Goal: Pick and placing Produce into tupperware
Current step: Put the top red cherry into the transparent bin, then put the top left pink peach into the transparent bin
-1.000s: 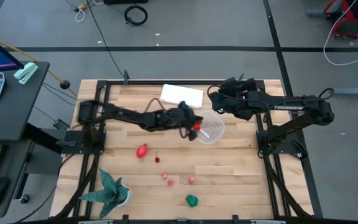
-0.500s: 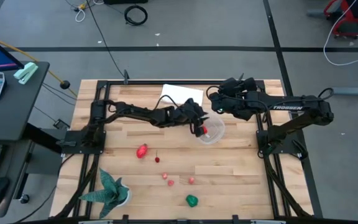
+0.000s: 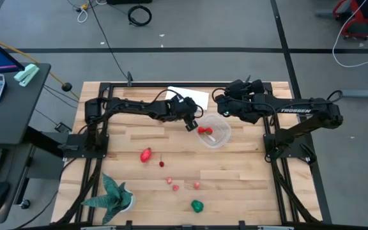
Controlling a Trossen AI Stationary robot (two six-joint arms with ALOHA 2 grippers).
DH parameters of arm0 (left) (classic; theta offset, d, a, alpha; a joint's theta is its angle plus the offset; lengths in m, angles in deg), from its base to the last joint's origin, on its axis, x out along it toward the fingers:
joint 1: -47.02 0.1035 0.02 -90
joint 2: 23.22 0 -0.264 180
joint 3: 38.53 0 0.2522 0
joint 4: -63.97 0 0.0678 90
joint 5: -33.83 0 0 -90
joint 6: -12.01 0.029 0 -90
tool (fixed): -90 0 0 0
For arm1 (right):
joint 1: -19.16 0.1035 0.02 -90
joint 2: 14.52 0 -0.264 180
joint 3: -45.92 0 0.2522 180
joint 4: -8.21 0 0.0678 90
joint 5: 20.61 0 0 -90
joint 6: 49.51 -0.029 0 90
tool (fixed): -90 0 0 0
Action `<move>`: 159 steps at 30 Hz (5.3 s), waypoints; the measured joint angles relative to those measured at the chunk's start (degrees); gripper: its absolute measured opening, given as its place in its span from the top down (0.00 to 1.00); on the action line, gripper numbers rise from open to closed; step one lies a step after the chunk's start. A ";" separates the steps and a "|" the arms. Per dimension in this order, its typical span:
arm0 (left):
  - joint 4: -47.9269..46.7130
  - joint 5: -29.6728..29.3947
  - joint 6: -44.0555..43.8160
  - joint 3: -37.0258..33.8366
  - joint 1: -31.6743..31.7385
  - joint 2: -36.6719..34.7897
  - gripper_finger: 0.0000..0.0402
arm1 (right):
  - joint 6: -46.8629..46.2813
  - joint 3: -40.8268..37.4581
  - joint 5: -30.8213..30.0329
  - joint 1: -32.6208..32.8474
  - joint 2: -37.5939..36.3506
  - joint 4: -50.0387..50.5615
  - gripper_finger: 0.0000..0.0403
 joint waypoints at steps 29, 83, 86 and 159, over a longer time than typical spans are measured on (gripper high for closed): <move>-0.55 6.07 -3.53 -0.05 4.53 8.63 0.56 | -0.09 0.00 0.03 -0.02 0.00 -0.17 0.51; 4.05 4.05 3.80 -0.17 0.30 3.91 0.98 | -0.07 0.00 0.02 0.00 -0.02 -0.20 0.51; 4.46 1.32 3.79 -0.22 -1.69 1.23 0.98 | -0.04 0.00 0.02 -0.02 -0.02 -0.20 0.51; -35.53 8.00 -3.19 -7.48 -0.43 -4.09 0.65 | -0.09 0.00 0.33 0.00 -0.02 -0.61 0.51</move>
